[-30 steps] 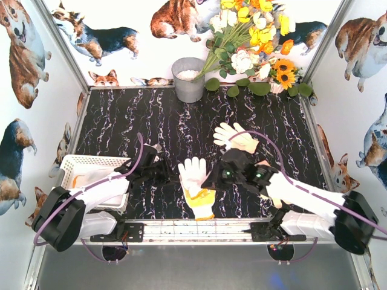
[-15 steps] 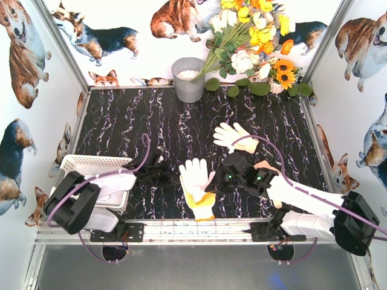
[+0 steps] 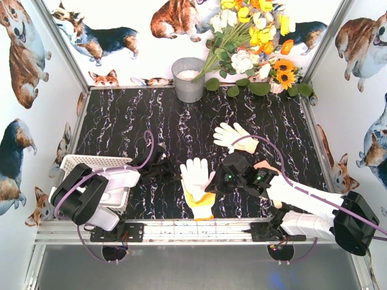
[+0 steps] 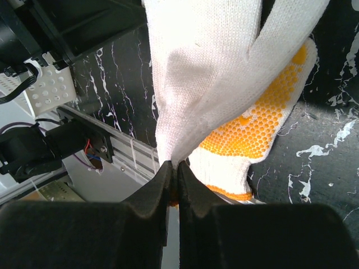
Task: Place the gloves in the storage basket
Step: Pair the glove with the glove.
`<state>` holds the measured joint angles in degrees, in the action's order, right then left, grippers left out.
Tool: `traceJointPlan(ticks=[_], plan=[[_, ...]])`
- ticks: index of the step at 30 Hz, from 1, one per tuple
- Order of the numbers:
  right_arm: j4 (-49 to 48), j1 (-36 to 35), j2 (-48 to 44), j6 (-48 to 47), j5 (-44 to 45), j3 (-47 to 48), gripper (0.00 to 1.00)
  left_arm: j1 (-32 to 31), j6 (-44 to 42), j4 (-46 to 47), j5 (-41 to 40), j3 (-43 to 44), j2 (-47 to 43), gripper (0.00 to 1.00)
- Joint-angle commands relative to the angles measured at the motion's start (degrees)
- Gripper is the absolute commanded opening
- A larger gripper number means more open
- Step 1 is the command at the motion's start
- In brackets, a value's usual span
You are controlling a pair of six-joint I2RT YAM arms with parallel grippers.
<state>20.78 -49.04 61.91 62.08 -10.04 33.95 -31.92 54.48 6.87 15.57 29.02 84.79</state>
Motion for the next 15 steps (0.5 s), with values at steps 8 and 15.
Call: traceJointPlan(ticks=[8, 15], plan=[[-6.83, -0.49, -1.09, 2.08, -2.02, 1.46, 0.08, -0.33, -1.07, -1.26, -5.74, -0.61, 4.42, 0.0], [-6.55, -0.86, -2.76, 2.34, -2.44, 1.47, 0.09, -0.33, -0.69, 0.39, -5.05, -0.8, 6.03, 0.0]])
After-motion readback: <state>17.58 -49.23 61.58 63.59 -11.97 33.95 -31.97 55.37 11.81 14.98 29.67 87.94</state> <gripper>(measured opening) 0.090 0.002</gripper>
